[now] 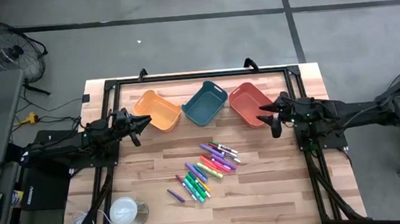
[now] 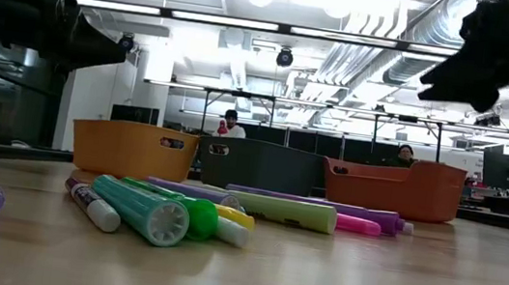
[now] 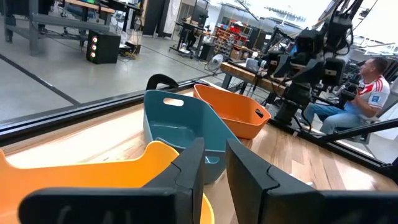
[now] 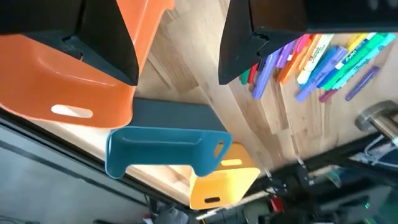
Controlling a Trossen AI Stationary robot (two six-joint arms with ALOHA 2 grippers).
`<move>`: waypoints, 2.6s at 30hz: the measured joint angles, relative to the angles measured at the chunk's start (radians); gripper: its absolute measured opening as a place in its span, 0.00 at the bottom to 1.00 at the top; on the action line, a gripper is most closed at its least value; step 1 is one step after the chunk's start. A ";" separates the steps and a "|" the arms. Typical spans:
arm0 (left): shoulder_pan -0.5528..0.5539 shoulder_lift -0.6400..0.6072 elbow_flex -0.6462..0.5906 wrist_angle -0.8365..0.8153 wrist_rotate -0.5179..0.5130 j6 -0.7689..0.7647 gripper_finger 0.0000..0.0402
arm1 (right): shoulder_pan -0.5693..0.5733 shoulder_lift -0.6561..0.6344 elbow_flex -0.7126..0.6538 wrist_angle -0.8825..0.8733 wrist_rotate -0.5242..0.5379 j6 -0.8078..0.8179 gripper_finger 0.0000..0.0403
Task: Pick & Place Markers
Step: Put the green marker pen into the orange bin
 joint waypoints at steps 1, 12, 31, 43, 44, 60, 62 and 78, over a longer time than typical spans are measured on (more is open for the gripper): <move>0.000 0.000 0.000 0.000 0.000 0.000 0.15 | 0.000 0.029 0.028 -0.016 0.000 0.000 0.52; 0.000 0.000 0.000 0.000 0.000 0.000 0.15 | 0.000 0.338 0.286 -0.116 -0.033 -0.004 0.52; 0.000 0.000 0.000 0.000 0.000 0.000 0.15 | 0.000 0.745 0.593 -0.339 -0.162 -0.122 0.52; 0.000 0.000 0.000 0.000 0.000 0.000 0.15 | 0.013 0.968 0.676 -0.417 -0.182 -0.090 0.52; 0.000 0.000 0.000 0.000 0.000 0.000 0.15 | 0.018 0.986 0.678 -0.418 -0.182 -0.086 0.52; 0.000 0.000 0.000 0.000 0.000 0.000 0.15 | 0.055 1.226 0.707 -0.393 -0.256 0.207 0.52; 0.000 0.000 0.000 0.000 0.000 0.000 0.15 | 0.055 1.254 0.733 -0.393 -0.262 0.209 0.52; 0.000 0.000 0.000 0.000 0.000 0.000 0.15 | 0.066 1.440 0.944 -0.545 -0.313 0.138 0.52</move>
